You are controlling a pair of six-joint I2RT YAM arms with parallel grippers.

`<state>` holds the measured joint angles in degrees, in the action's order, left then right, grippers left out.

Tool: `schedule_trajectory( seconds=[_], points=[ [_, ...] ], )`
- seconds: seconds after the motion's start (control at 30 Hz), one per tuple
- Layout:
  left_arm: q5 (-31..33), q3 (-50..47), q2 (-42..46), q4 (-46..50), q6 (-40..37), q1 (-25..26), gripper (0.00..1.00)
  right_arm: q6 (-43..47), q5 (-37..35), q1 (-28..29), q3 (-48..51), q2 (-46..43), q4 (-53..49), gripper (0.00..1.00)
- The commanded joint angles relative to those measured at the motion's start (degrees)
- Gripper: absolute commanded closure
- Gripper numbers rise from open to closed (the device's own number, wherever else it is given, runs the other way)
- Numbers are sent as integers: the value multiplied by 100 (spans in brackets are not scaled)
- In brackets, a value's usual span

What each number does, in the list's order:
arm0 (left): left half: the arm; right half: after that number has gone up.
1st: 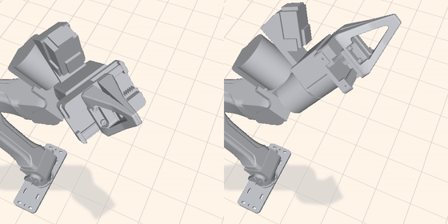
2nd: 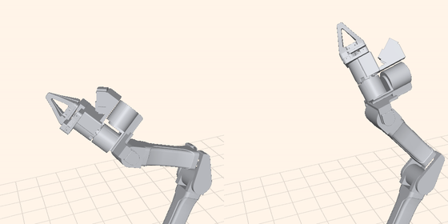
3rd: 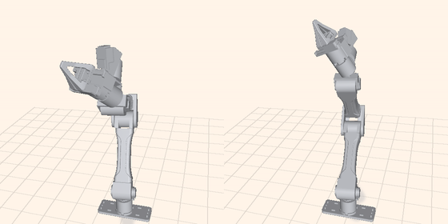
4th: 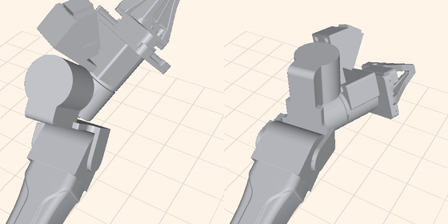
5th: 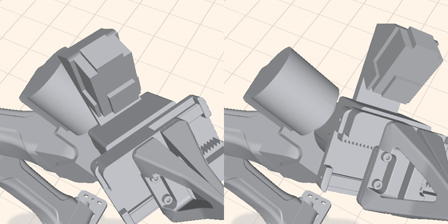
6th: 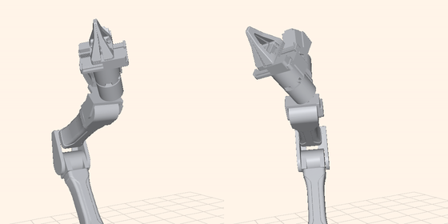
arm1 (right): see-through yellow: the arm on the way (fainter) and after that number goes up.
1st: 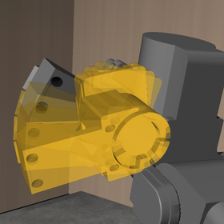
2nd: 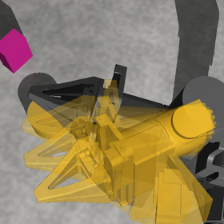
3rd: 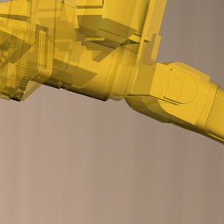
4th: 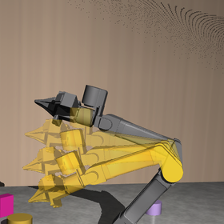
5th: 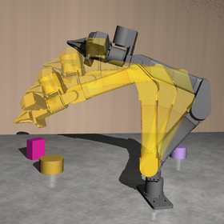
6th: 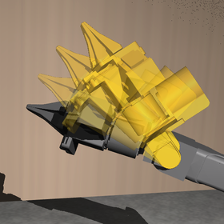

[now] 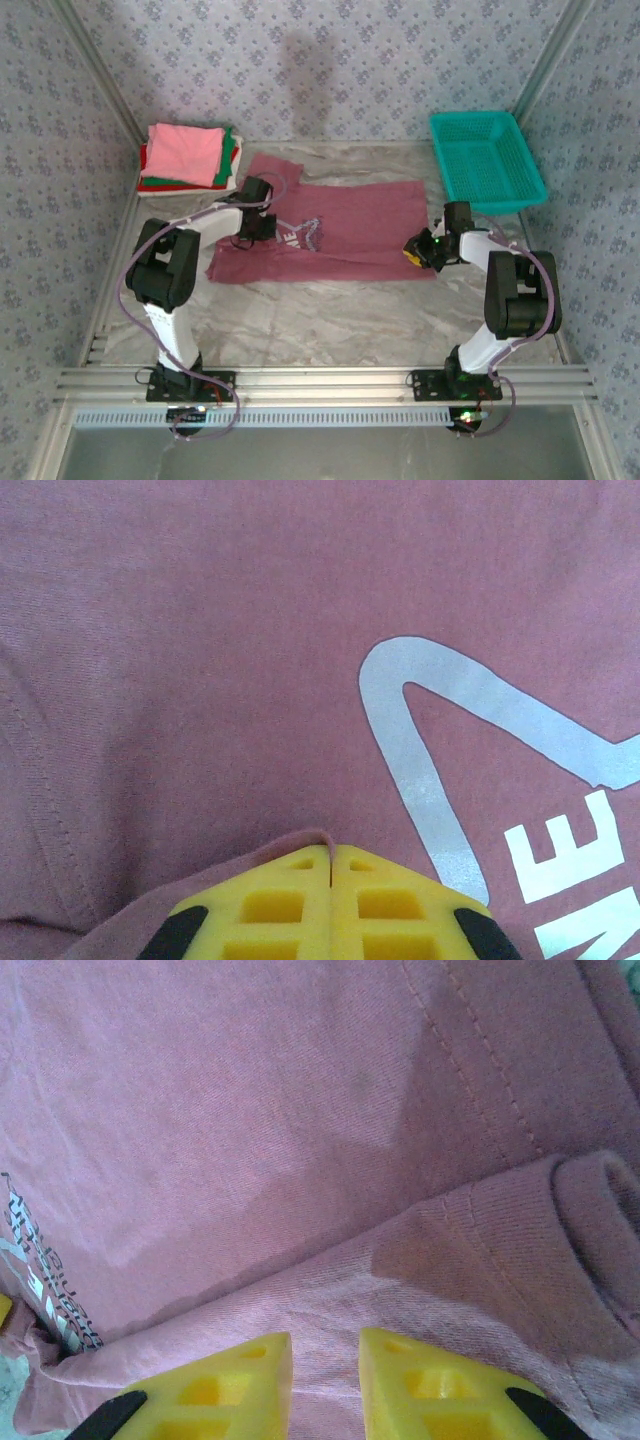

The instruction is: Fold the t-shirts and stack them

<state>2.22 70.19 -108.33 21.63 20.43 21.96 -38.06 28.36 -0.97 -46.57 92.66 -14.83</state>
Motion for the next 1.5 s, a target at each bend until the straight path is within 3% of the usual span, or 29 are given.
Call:
schedule_trajectory(
  seconds=[0.0, 0.33, 0.37, 0.43, 0.53, 0.73, 0.87, 1.07, 1.23, 1.47],
  points=[
    [170, 300, 15, 147, -93, 62, 100, 97, 72, 22, -160, -87, -167, 73],
    [517, 2076, -1063, 909, -1055, 451, 100, 70, 99, 27, -126, -121, -149, 73],
    [628, 2274, -1205, 1037, -1128, 488, 95, 71, 115, 28, -107, -138, -146, 72],
    [845, 2638, -1434, 1312, -1218, 550, 67, 77, 117, 28, -90, -182, -167, 72],
    [1050, 2588, -1301, 1299, -1197, 618, 51, 135, 108, 27, -79, -239, -243, 72],
    [1708, 1417, 127, 799, -719, 595, 40, 414, -104, 28, -150, -354, -501, 72],
    [1524, 316, 1281, 487, -248, 302, 36, 578, -353, 36, -198, -606, -779, 71],
    [1050, -1286, 2741, 203, 410, -238, 40, 420, -463, 15, 72, -1205, -1160, 69],
    [645, -2149, 2977, -31, 713, -429, 46, 4, -391, -185, 420, -1238, -936, 67],
    [230, -2951, 2922, -497, 1281, -670, 46, -474, -415, -325, 688, -1040, -501, 66]
  ],
)
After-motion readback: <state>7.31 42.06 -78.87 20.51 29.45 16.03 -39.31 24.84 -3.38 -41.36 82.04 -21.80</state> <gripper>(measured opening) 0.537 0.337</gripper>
